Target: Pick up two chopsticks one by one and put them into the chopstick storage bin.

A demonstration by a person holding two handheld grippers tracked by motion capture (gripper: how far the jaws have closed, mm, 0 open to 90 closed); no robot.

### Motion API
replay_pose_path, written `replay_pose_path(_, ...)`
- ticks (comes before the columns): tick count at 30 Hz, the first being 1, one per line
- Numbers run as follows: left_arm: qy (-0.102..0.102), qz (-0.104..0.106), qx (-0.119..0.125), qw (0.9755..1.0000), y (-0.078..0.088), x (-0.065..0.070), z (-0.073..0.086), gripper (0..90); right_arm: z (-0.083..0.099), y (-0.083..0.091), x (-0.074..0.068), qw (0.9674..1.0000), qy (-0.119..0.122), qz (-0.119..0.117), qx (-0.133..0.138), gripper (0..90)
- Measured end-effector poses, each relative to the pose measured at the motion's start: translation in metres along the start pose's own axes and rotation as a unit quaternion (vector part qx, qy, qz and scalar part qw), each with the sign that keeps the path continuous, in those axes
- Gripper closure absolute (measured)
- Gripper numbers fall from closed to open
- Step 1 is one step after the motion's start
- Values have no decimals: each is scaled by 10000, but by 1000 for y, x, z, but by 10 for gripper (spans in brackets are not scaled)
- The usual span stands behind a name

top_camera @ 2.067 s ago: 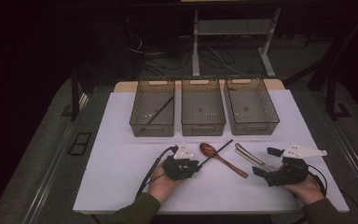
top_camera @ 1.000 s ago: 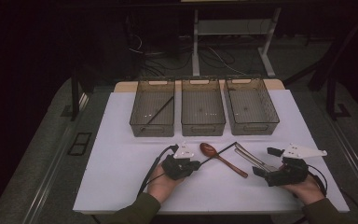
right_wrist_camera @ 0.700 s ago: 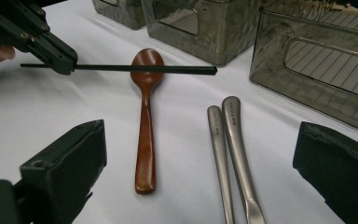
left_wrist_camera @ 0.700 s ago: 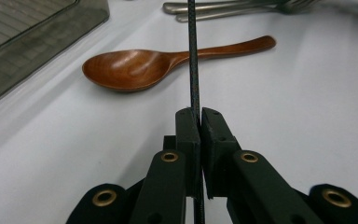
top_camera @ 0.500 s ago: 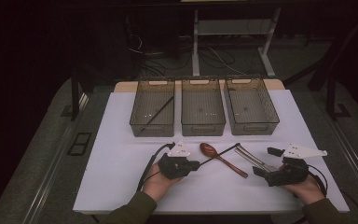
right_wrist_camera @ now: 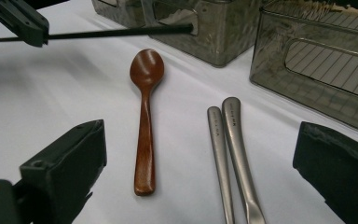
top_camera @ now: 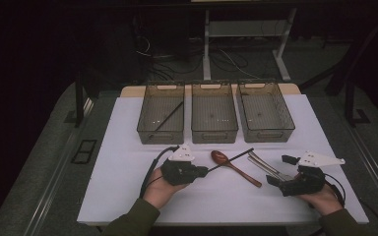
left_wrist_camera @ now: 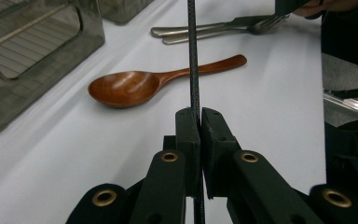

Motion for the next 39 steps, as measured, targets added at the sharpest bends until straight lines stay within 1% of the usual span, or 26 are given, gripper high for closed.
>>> replay_pose_path(2,-35,13,-5,10000,2,-1,-1,854,0,0,0,10000,13,9,-10,19)
replay_pose_path(7,-45,3,11,10000,8,-2,-3,854,0,0,0,10000,32,21,-12,19)
replay_pose_path(12,-41,-49,38,10000,14,-4,-4,854,0,0,0,10000,30,36,-9,19)
replay_pose_path(17,-24,-135,74,9999,19,-9,-5,854,0,0,0,10000,37,28,-14,19)
replay_pose_path(23,16,-270,143,9995,29,-18,-8,854,0,0,0,10000,31,35,-21,19)
replay_pose_path(26,89,-323,196,9992,34,-24,-8,854,1,0,0,10000,27,38,-25,19)
replay_pose_path(31,179,-417,196,9988,42,-33,-8,853,1,0,0,10000,29,38,-26,19)
replay_pose_path(36,234,-580,230,9978,52,-43,-10,853,1,0,1,10000,2,41,-26,19)
replay_pose_path(39,281,-662,291,9970,57,-50,-12,853,1,-1,0,10000,-10,33,-31,19)
Point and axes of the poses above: each handheld gripper's, and its own axes: y roughly backward along the jaws, z roughly out of its underside, x roughly to its right, the point moved 1 cm from there along -y, roughly forward along the jaws, and after that the axes turned 1 degree about z, right-handed, at the moved point
